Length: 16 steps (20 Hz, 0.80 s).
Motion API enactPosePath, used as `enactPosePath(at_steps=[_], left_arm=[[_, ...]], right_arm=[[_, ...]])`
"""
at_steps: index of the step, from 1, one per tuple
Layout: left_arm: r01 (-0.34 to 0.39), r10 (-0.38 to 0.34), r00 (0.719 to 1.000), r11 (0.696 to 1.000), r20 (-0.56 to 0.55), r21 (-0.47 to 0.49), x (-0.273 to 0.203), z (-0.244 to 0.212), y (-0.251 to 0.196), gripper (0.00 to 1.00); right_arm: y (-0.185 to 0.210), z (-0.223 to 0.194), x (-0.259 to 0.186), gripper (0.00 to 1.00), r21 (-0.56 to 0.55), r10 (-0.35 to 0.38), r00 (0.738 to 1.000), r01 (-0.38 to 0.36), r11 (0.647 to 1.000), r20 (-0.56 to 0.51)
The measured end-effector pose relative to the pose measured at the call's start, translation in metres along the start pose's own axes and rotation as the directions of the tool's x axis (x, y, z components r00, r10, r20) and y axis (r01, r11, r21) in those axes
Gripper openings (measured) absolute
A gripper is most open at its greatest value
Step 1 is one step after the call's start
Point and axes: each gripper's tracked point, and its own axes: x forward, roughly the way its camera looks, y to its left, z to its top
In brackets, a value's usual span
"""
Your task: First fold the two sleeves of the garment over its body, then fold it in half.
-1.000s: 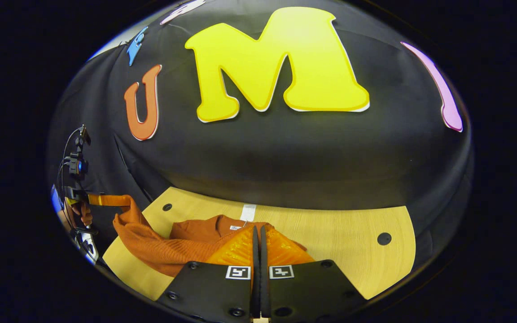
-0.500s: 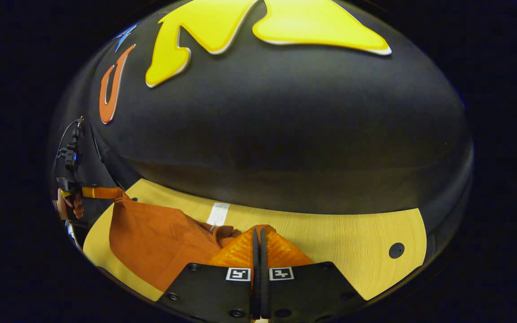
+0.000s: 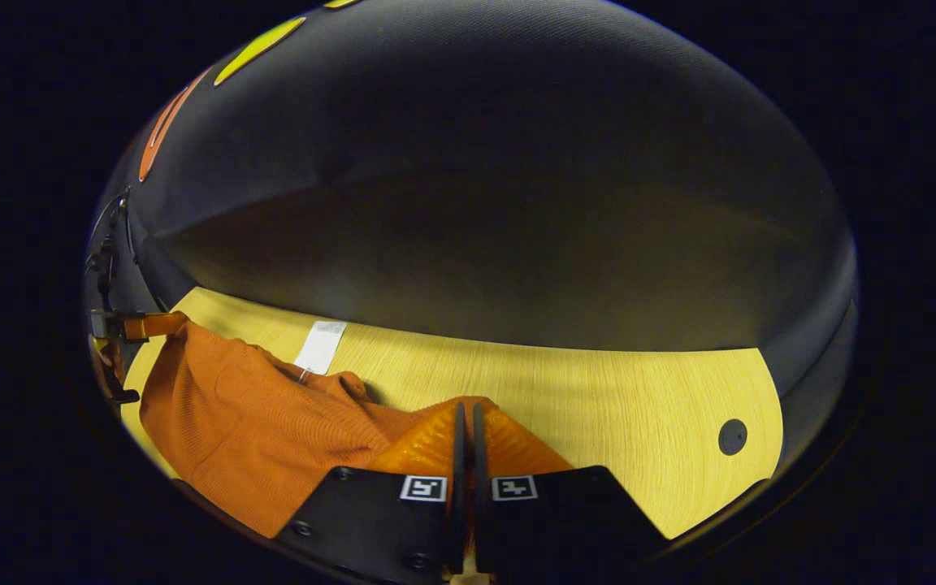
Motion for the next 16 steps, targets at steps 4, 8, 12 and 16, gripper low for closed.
enactPosePath(at_steps=[4,8,12,16], left_arm=[[-0.013,0.013,0.999,1.0,0.036,-0.016,-0.019,0.013,0.007,0.62],[-0.063,0.063,0.989,0.998,0.134,-0.001,-0.065,0.035,0.005,0.82],[-0.058,0.056,0.949,0.998,0.309,-0.003,-0.164,0.082,-0.028,0.87],[-0.049,0.022,0.882,0.998,0.471,0.044,-0.265,0.116,-0.048,0.91]], right_arm=[[-0.005,0.011,-0.007,0.17,0.026,-0.025,0.999,0.024,0.999,0.046],[-0.005,0.039,-0.052,0.84,0.085,-0.069,0.988,0.058,0.995,0.136],[0.008,0.075,-0.133,0.97,0.101,-0.103,0.956,0.078,0.992,0.273],[0.037,0.111,-0.237,0.96,0.087,-0.099,0.899,0.068,0.994,0.426]])
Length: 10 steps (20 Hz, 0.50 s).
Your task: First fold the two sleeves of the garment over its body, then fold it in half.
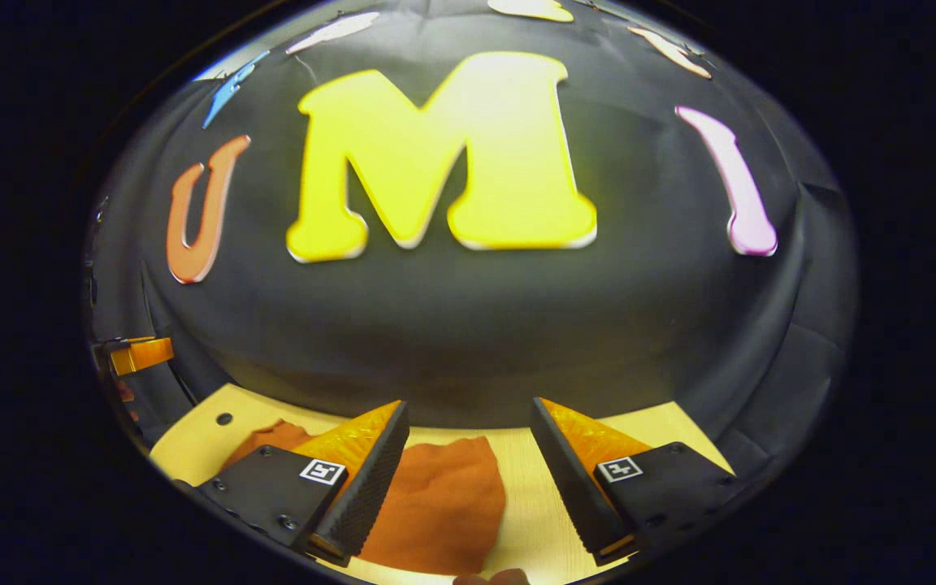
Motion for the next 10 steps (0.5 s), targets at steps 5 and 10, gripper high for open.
enactPosePath(at_steps=[5,10], left_arm=[[0.006,-0.011,0.988,0.999,0.151,0.032,-0.102,0.073,-0.022,0.87],[0.022,-0.029,0.979,0.999,0.2,0.04,-0.168,0.077,-0.034,0.98]], right_arm=[[0.032,0.072,-0.116,0.93,-0.046,0.018,0.978,-0.009,0.999,0.208],[0.063,0.084,-0.199,0.95,-0.103,0.041,0.954,-0.011,0.995,0.295]])
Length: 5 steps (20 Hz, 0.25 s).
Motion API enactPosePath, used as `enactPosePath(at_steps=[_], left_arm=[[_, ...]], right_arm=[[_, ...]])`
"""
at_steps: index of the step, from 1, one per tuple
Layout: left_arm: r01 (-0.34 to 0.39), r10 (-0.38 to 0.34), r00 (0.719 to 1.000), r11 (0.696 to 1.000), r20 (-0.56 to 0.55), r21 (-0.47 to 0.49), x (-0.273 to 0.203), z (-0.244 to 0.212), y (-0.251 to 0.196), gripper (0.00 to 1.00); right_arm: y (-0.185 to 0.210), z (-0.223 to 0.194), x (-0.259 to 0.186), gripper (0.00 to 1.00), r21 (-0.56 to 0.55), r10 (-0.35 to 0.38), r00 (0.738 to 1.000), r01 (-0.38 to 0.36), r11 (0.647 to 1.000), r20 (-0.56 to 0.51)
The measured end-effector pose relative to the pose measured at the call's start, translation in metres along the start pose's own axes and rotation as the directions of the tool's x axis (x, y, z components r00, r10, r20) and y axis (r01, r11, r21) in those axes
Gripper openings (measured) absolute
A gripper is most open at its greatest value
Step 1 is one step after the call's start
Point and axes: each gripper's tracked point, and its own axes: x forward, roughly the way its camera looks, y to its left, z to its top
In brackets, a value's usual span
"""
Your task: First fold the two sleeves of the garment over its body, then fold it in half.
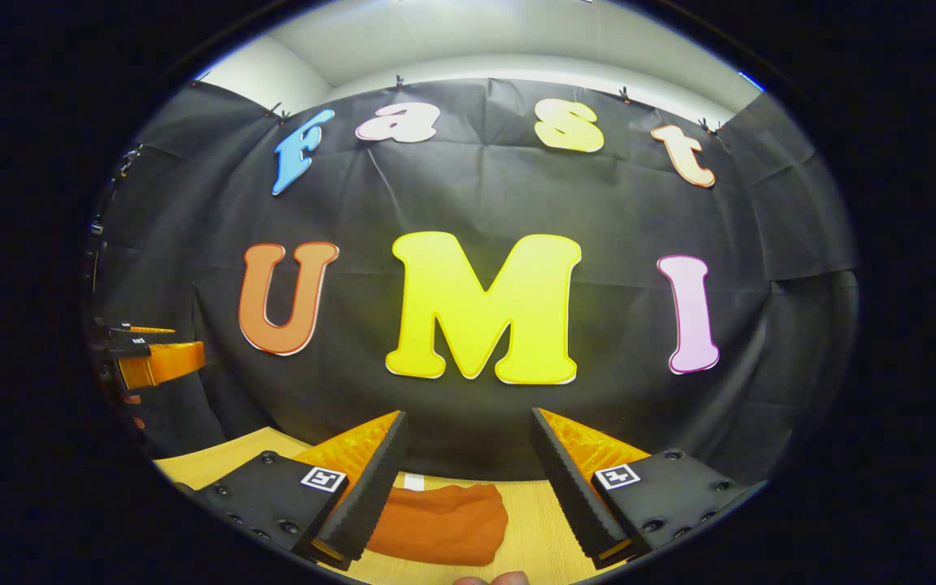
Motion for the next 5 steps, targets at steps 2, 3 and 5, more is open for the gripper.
enactPosePath(at_steps=[2,3,5], left_arm=[[-0.004,0.004,1.0,1.0,0.01,0.011,-0.019,-0.003,-0.003,0.98],[0.0,0.0,1.0,1.0,0.007,0.016,-0.031,-0.007,-0.006,0.98],[-0.016,0.016,1.0,1.0,0.004,0.017,-0.047,-0.014,-0.007,0.98]], right_arm=[[0.012,0.005,-0.024,0.93,0.013,-0.003,1.0,0.003,1.0,0.018],[0.017,0.005,-0.035,0.94,0.018,-0.002,1.0,0.001,1.0,0.026],[0.025,0.0,-0.051,0.94,0.008,-0.01,1.0,0.01,1.0,0.027]])
